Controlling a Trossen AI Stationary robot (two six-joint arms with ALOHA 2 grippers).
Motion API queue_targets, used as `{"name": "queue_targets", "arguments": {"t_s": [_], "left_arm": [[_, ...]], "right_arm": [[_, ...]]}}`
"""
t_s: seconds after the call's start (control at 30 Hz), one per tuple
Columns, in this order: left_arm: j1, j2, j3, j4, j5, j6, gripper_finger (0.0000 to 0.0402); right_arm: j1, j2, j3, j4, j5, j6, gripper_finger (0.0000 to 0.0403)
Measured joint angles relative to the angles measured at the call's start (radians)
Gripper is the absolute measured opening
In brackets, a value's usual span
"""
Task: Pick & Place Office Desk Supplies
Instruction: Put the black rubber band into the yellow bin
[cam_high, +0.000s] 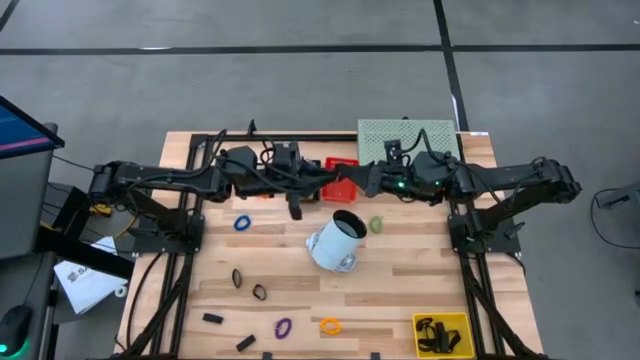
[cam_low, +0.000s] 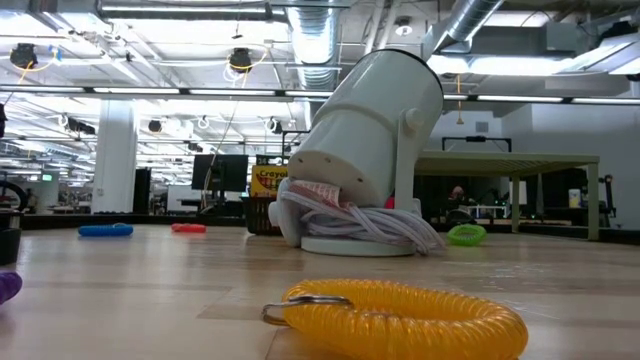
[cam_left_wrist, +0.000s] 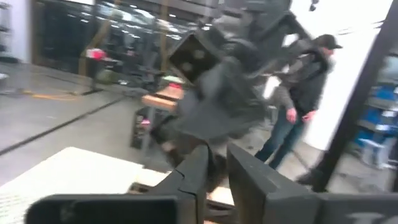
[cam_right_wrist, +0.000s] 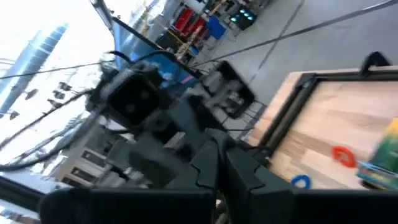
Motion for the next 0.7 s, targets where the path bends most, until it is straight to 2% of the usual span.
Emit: {"name": "queue_targets", "arguments": {"t_s": [0.17,0.33,0.5,0.7], "left_arm": [[-0.002,-0.025,0.001,-0.110,0.097,-0.006,0.0091],[-0.001,-0.085,0.000,-0.300,0.110,0.026,0.0121],[0.012,-0.180,0.000,-0.440,0.022,0.060,0.0143],[0.038,-0.293,0.001,-0.524,-0.096,0.105,0.0161]], "right_arm": [[-0.002,-0.011,0.000,-0.050,0.022,0.002,0.0002],[0.007,-0.030,0.000,-0.152,0.010,0.032,0.0001],[0.099,-0.053,0.001,-0.502,0.007,0.200,0.0001],[0.329,-0.042,0.000,-0.891,0.004,0.565,0.0001]]}}
